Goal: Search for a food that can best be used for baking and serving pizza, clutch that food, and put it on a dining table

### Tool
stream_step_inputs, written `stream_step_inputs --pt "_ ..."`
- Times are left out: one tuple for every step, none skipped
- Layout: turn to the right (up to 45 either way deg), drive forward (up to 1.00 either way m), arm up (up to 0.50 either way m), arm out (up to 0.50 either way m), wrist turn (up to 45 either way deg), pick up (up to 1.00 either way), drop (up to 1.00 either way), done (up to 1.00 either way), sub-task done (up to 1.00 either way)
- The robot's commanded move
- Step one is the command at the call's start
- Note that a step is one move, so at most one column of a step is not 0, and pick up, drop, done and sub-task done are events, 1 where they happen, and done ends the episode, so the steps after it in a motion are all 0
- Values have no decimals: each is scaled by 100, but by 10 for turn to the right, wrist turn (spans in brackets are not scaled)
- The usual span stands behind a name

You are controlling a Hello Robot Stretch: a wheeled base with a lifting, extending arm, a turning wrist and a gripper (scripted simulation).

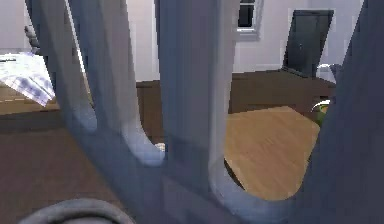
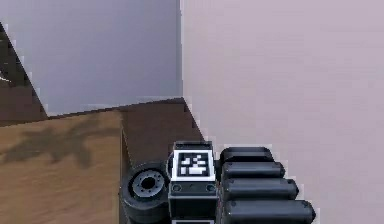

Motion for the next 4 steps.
stream_step_inputs --pt "450 0 0 0 0 0 0 0 0" --pt "210 0 0 0 0 0 0 0 0" --pt "0 20 0 0 0 0 0 0 0" --pt "-450 0 0 0 0 0 0 0 0"
